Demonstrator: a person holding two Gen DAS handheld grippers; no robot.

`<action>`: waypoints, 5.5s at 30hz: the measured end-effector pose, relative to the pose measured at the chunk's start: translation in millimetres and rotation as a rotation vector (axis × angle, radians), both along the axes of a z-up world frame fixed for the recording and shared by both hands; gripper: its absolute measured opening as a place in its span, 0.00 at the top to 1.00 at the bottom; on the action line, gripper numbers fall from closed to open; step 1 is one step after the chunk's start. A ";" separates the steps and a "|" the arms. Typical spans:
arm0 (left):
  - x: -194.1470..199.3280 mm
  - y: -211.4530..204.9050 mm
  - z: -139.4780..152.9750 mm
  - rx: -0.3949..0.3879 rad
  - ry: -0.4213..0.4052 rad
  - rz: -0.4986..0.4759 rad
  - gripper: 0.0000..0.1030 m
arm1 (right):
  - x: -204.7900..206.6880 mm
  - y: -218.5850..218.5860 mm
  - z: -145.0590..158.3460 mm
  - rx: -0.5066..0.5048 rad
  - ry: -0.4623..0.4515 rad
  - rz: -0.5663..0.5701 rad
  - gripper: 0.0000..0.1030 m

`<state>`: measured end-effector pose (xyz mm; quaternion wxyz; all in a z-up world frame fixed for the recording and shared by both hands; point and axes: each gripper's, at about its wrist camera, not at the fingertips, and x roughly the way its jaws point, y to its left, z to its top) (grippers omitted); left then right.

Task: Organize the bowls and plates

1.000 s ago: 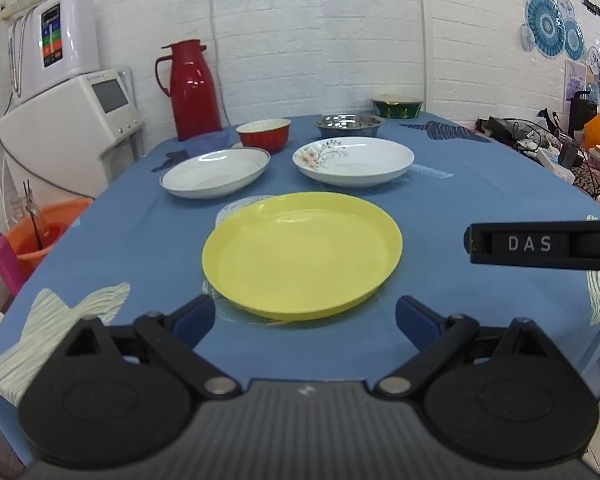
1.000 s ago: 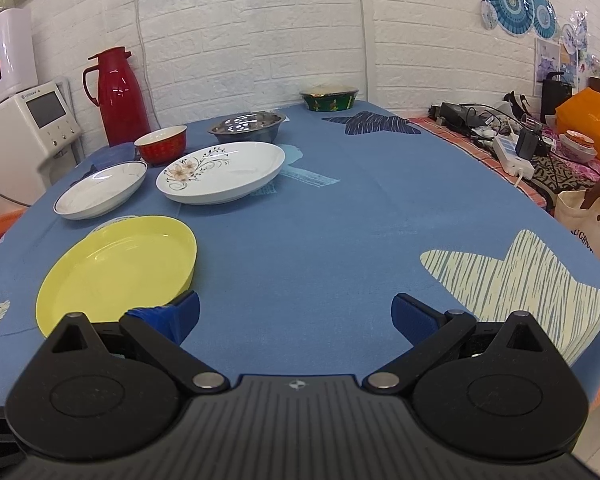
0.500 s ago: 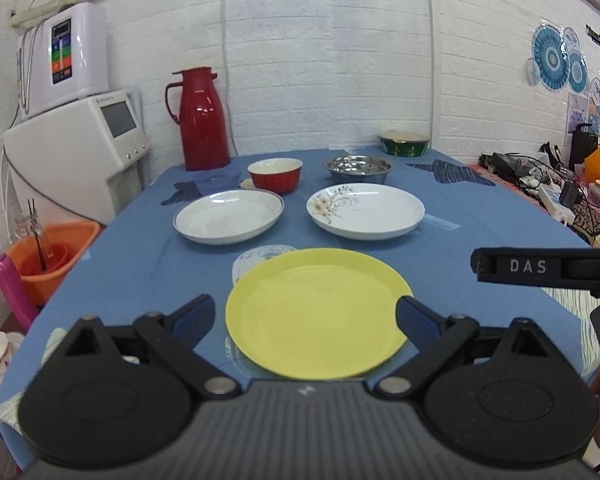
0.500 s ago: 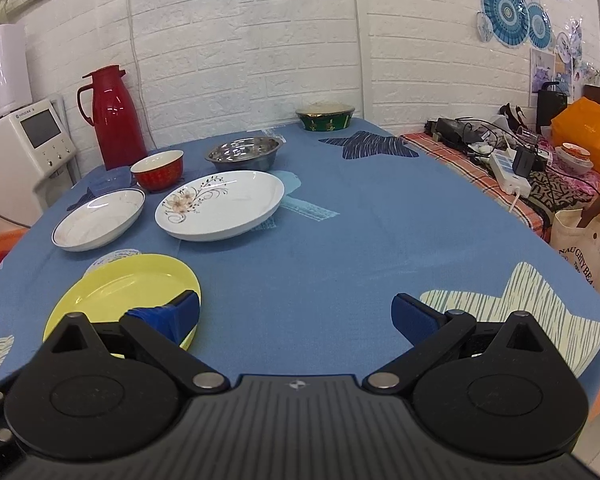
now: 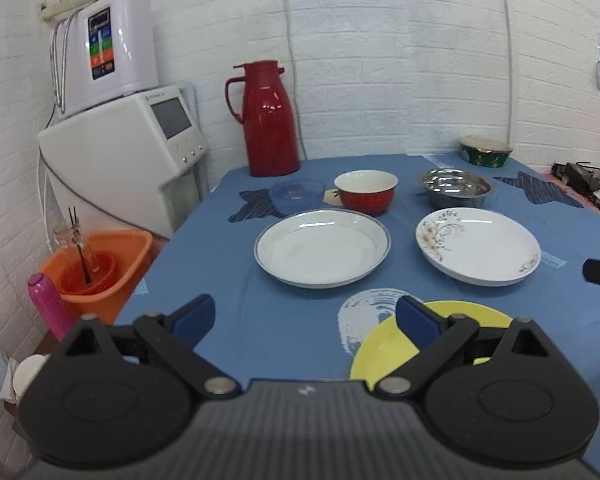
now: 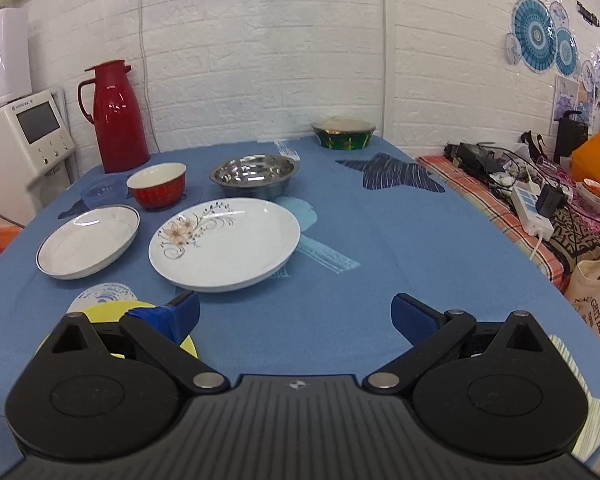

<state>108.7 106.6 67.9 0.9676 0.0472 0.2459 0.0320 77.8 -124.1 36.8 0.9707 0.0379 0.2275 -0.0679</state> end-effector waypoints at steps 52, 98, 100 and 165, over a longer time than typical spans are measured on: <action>59.3 -2.4 -85.1 -0.137 0.315 -0.150 0.07 | 52.5 56.1 -62.2 -0.004 0.304 0.280 0.12; 51.6 114.2 -77.9 -0.191 0.261 0.019 0.84 | 70.9 174.8 -55.3 -0.047 0.227 0.627 0.59; 50.3 116.2 -76.6 -0.192 0.267 0.038 0.47 | 71.8 170.5 -54.3 -0.015 0.239 0.643 0.58; 241.7 127.4 -50.2 -0.273 0.375 -0.053 0.87 | 230.2 137.0 -35.9 0.121 0.174 0.498 0.77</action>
